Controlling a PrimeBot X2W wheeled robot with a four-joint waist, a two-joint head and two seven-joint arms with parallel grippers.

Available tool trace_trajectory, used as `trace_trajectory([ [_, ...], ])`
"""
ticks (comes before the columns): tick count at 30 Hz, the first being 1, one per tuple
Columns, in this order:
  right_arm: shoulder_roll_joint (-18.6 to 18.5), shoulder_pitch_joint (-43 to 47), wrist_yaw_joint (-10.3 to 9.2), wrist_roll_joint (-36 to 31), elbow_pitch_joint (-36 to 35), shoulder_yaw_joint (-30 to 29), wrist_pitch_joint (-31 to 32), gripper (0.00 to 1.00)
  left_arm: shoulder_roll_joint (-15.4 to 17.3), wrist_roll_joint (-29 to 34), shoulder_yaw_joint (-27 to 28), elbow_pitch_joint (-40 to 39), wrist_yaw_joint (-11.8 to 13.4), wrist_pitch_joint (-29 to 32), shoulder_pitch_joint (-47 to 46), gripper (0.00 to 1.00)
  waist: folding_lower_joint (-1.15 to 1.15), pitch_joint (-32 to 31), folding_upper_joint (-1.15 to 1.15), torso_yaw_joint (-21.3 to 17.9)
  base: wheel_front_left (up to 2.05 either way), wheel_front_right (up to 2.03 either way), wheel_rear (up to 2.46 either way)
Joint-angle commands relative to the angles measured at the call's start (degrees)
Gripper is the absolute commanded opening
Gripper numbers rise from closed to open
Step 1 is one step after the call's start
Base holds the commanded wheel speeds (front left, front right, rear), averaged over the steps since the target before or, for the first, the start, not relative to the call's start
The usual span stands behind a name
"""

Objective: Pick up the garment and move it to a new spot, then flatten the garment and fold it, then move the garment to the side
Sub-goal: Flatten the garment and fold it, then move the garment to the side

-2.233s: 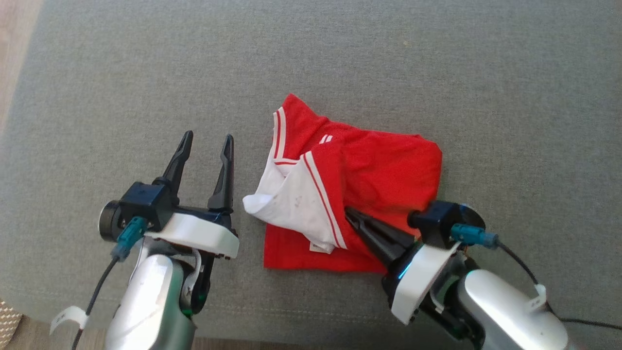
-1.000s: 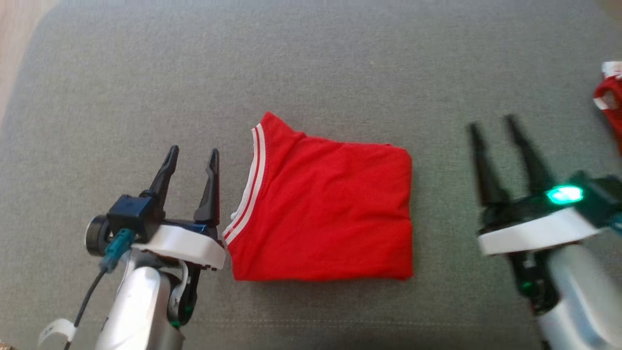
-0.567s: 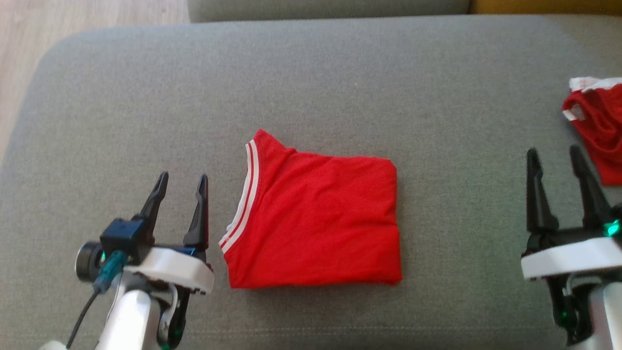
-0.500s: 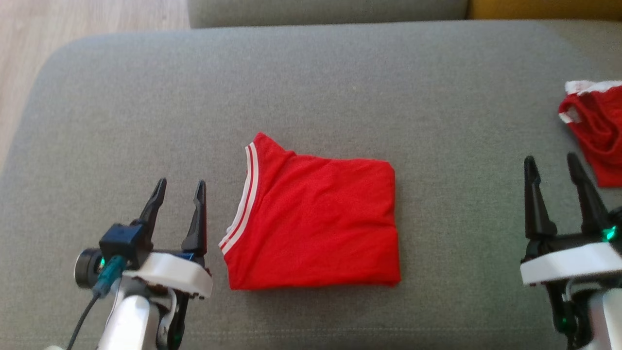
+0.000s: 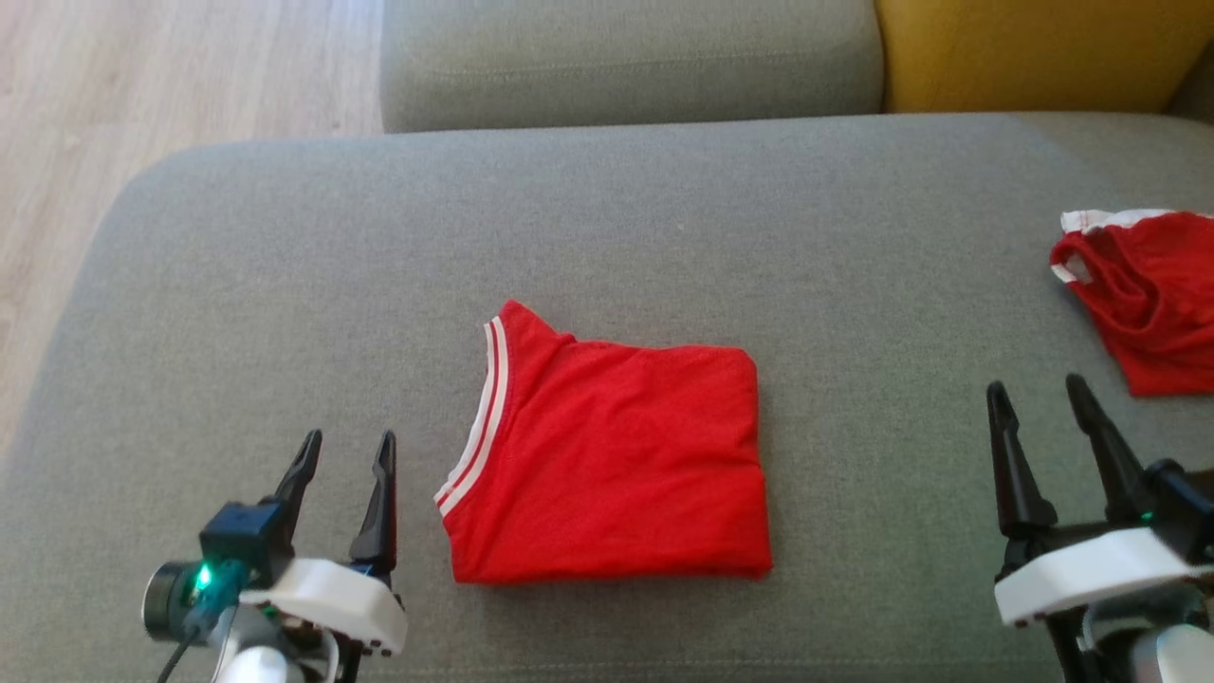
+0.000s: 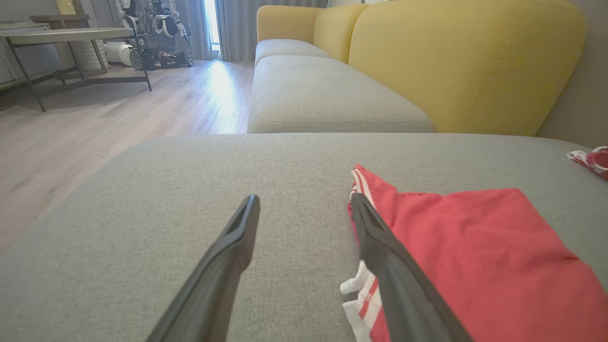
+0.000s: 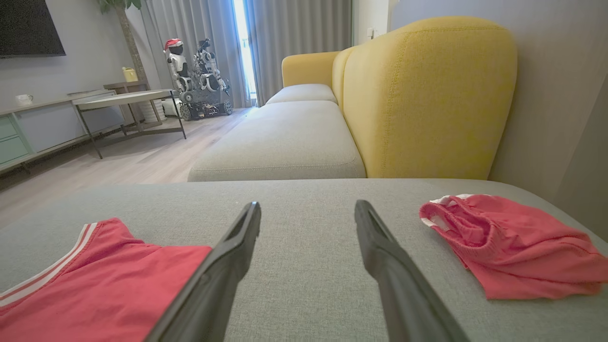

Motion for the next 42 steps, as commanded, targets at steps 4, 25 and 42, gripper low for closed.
trace_trajectory([
  [4,-1.01,-0.49,0.2,-0.66,-2.64,1.3,0.71,1.0,1.29,-0.74,1.96,-2.35,0.49,0.14,-1.08,1.0,0.0,-0.66,0.0,0.17,0.0,0.0,0.0],
  [25,-0.72,-0.37,0.2,-0.59,-3.02,1.36,1.38,1.0,2.08,-1.59,1.66,-3.65,1.75,0.44,-0.62,1.0,0.0,-0.55,0.0,0.39,0.0,0.0,0.0],
  [42,-0.62,-1.16,0.2,-0.69,-2.51,0.48,1.45,1.0,2.62,-1.69,0.55,-4.83,1.85,0.27,-3.13,1.0,0.0,2.6,0.0,2.53,0.0,0.0,0.0],
])
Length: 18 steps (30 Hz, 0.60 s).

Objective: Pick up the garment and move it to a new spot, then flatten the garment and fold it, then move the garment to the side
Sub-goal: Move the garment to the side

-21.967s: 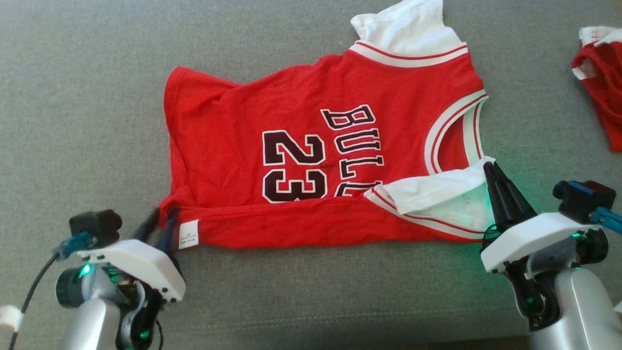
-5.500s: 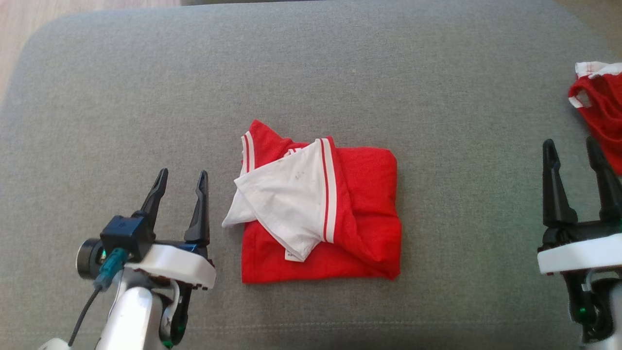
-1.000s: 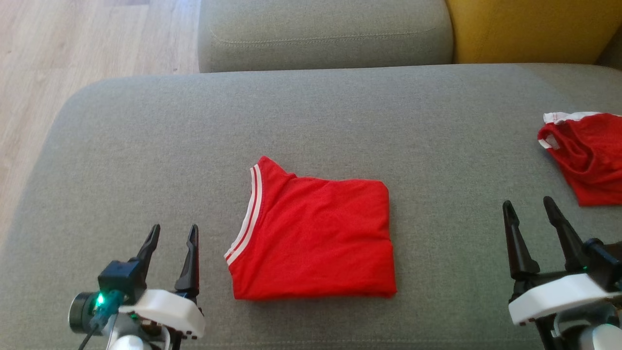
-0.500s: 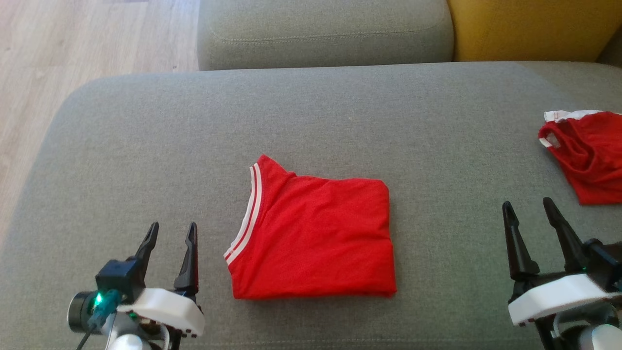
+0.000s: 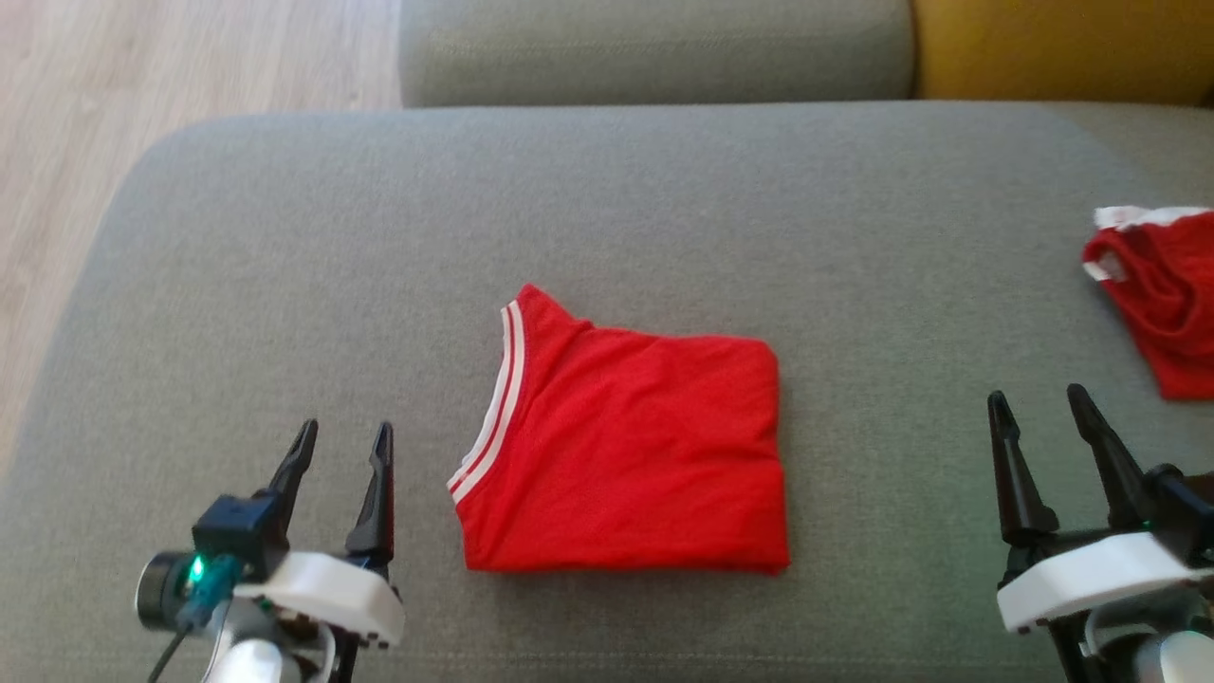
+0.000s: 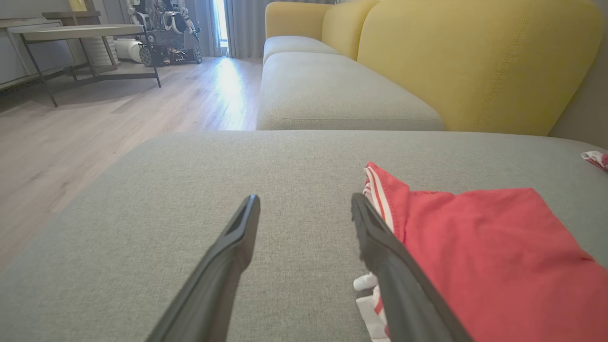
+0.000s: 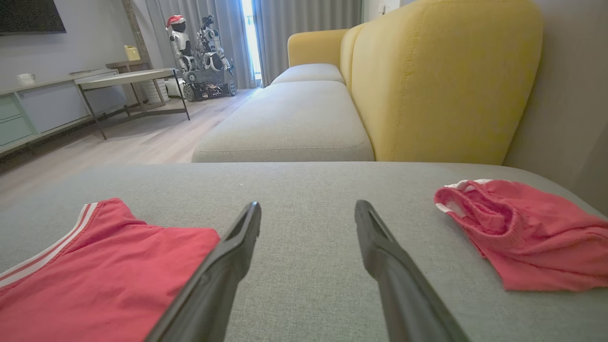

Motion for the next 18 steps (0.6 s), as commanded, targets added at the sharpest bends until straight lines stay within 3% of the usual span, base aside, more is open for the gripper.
trace_trajectory([
  [1,-0.8,-2.74,0.21,-0.19,-1.68,1.02,0.19,1.0,0.95,-0.22,1.73,-2.68,0.27,-0.43,-4.31,1.0,0.0,1.8,0.0,1.35,0.0,0.0,0.0],
  [5,-1.16,-4.19,0.21,-0.31,-1.09,1.97,1.26,1.0,0.81,-0.09,1.3,-3.24,0.09,-0.67,-6.05,1.0,0.0,4.19,0.0,2.94,0.0,0.0,0.0],
  [18,-3.8,-11.57,0.21,2.45,9.36,15.2,11.37,1.0,-1.73,0.27,-1.19,-1.09,-0.93,-2.81,-13.98,1.0,0.0,12.55,0.0,8.47,0.0,0.0,0.0],
])
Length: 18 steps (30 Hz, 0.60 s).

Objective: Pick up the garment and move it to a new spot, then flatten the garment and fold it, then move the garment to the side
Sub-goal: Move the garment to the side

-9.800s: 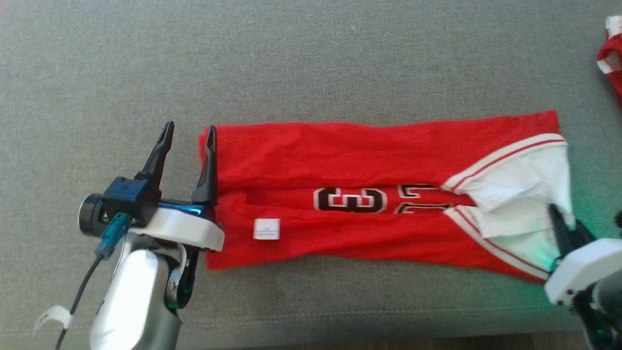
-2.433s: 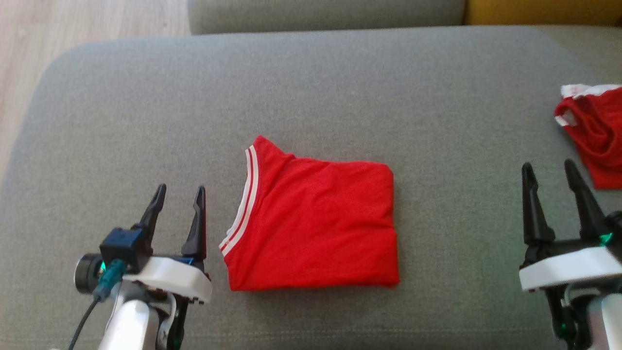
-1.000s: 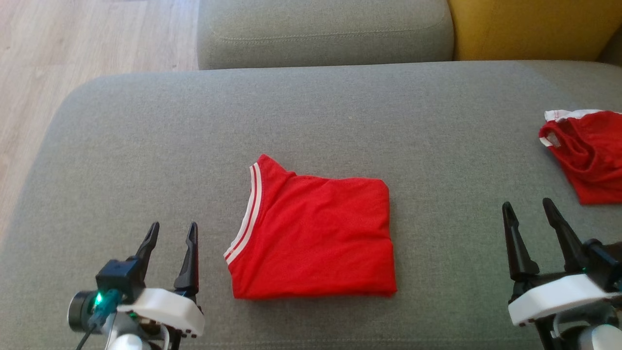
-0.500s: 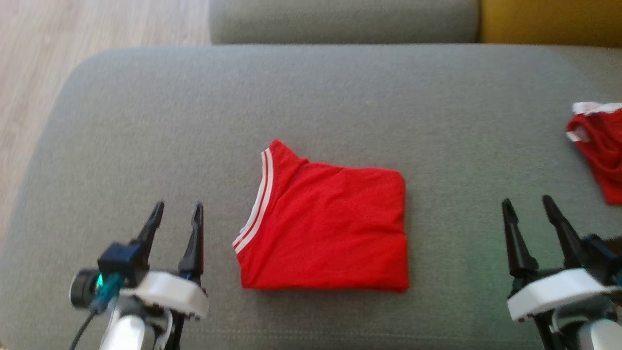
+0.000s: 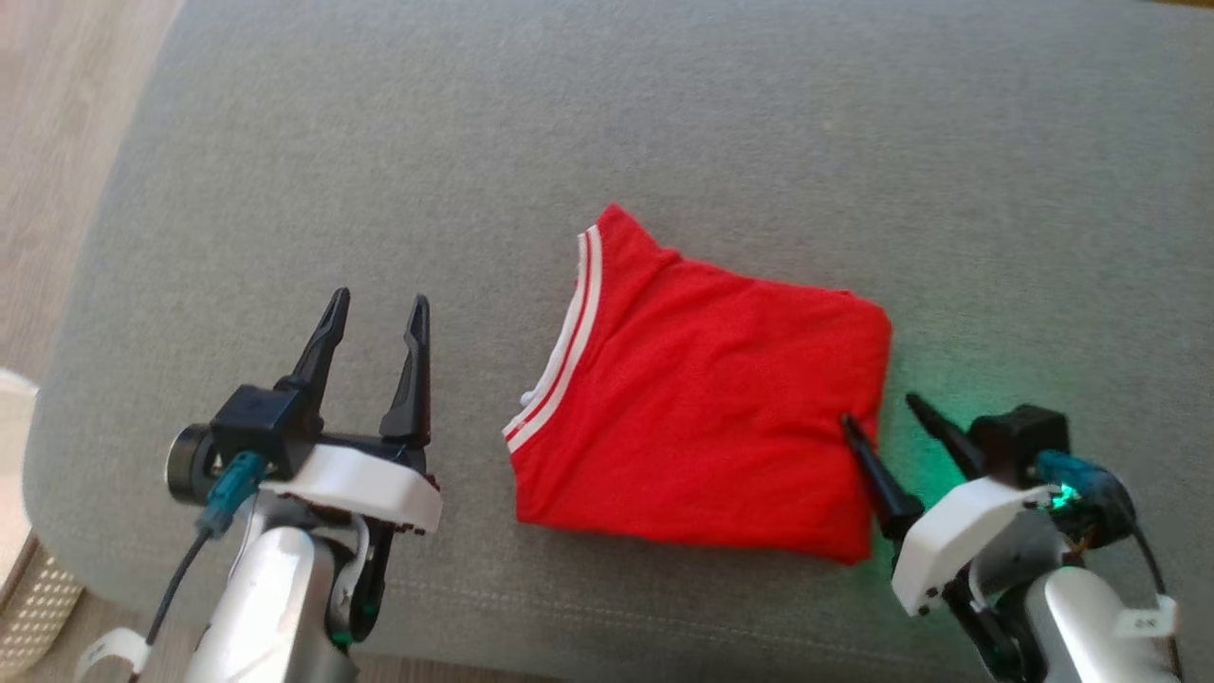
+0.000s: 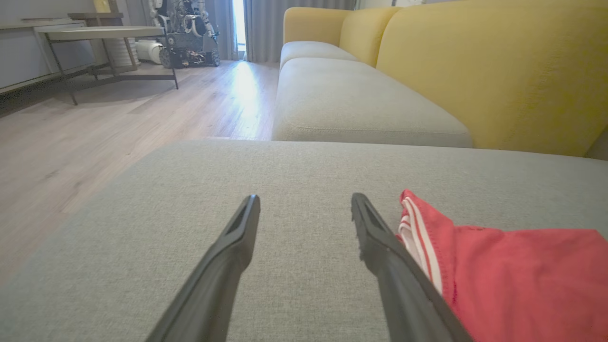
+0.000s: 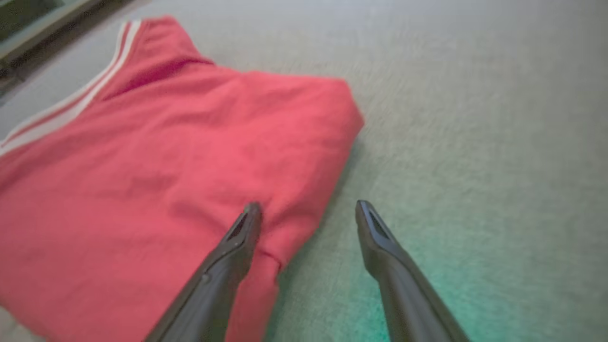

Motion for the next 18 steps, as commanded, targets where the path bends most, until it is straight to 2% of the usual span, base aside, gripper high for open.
trace_trajectory([
  [1,-1.07,-1.59,0.21,0.71,-1.13,1.57,0.93,1.0,0.35,0.22,1.46,-1.47,-0.1,-0.79,-2.51,1.0,0.0,0.81,0.0,0.86,0.0,0.0,0.0],
  [6,-1.57,-1.89,0.21,2.35,0.85,2.71,6.33,1.0,-0.11,0.18,1.5,-0.6,-0.1,-1.07,-3.24,1.0,0.0,1.15,0.0,1.06,0.0,0.0,0.0],
  [7,-1.61,-2.06,0.21,2.63,0.74,2.75,6.65,0.48,-0.14,0.19,1.6,-0.48,-0.09,-1.1,-3.29,1.0,0.0,1.17,0.0,0.97,0.0,0.0,0.0],
  [8,-1.63,-2.21,0.21,2.82,0.64,2.76,6.84,0.0,-0.16,0.19,1.71,-0.39,-0.08,-1.13,-3.31,1.0,0.0,1.17,0.0,0.84,0.0,0.0,0.0],
  [14,-2.16,-3.8,0.21,3.2,-0.79,2.65,5.89,0.0,-0.14,0.58,2.14,-1.02,-0.3,-1.17,-3.33,1.0,0.0,1.11,0.0,-1.17,0.0,0.0,0.0],
  [18,-3.88,-4.67,0.21,2.25,-3.11,1.48,4.21,0.0,0.22,1.07,2.5,-1.58,-0.52,-1.18,-3.16,1.0,0.0,1.39,0.0,-3.9,0.0,0.0,0.0],
])
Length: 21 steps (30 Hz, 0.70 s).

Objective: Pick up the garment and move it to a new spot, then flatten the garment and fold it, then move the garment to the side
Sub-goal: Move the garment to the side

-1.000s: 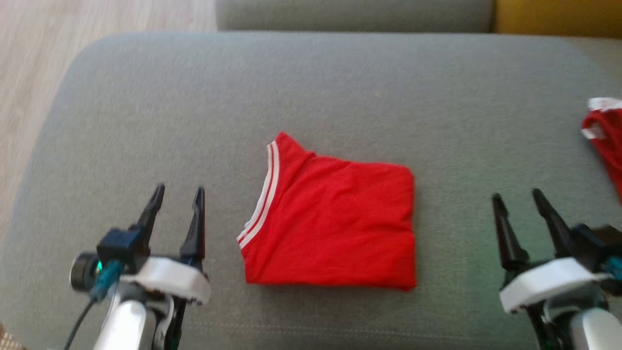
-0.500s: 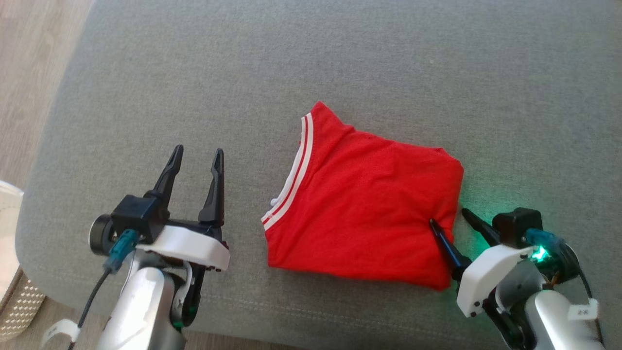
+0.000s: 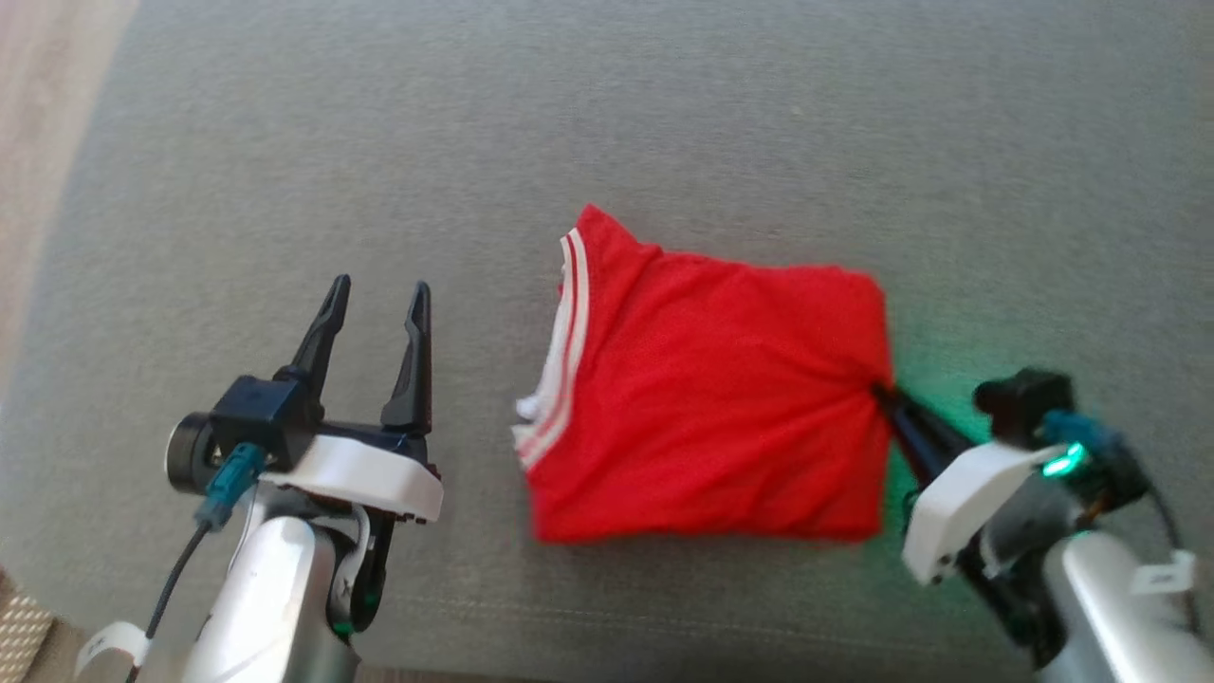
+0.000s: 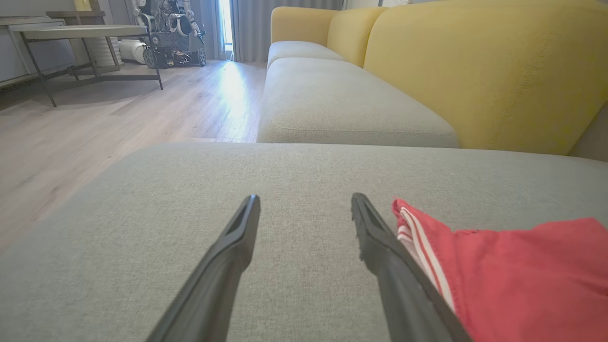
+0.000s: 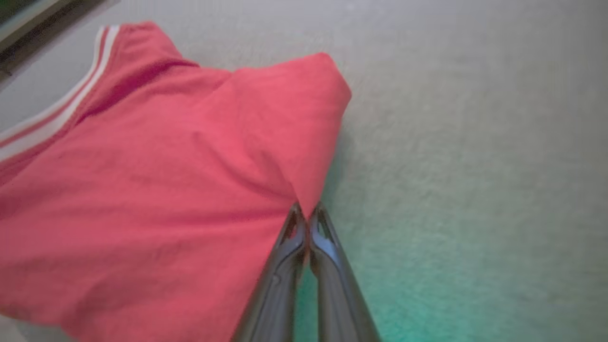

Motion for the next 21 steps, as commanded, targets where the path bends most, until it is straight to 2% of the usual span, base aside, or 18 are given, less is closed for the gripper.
trace_trajectory([
  [1,-2.01,-1.88,0.2,-0.82,-2.95,-0.32,-0.96,0.0,0.99,0.58,2.22,-2.07,-0.22,-0.69,-2.02,1.0,0.0,0.36,0.0,-2.08,0.0,0.0,0.0],
  [7,-7.46,-3.65,0.2,-2.87,-6.89,-4.74,-1.77,0.0,1.89,1.51,2.78,-3.83,-0.64,-0.69,-2.53,1.0,0.0,1.66,0.0,-8.21,0.0,0.0,0.0],
  [12,-11.14,-6.5,0.2,-2.97,-7.53,-8.71,-2.03,0.0,2.6,2.11,2.89,-4.3,-0.89,-0.69,-3.27,1.0,0.0,2.75,0.0,-12.52,0.0,0.0,0.0],
  [16,-14.48,-12.76,0.2,-2.19,-4.69,-10.82,-3.25,0.0,3.31,2.74,2.43,-4.43,-1.33,-0.69,-4.9,1.0,0.0,4.54,0.0,-15.97,0.0,0.0,0.0],
  [21,-18.74,-21.22,0.2,-0.51,1.25,-11.49,-6.12,0.0,3.81,3.59,1.08,-4.83,-2.18,-0.22,-7.83,1.0,0.0,7.78,0.0,-17.9,0.0,0.0,0.0],
])
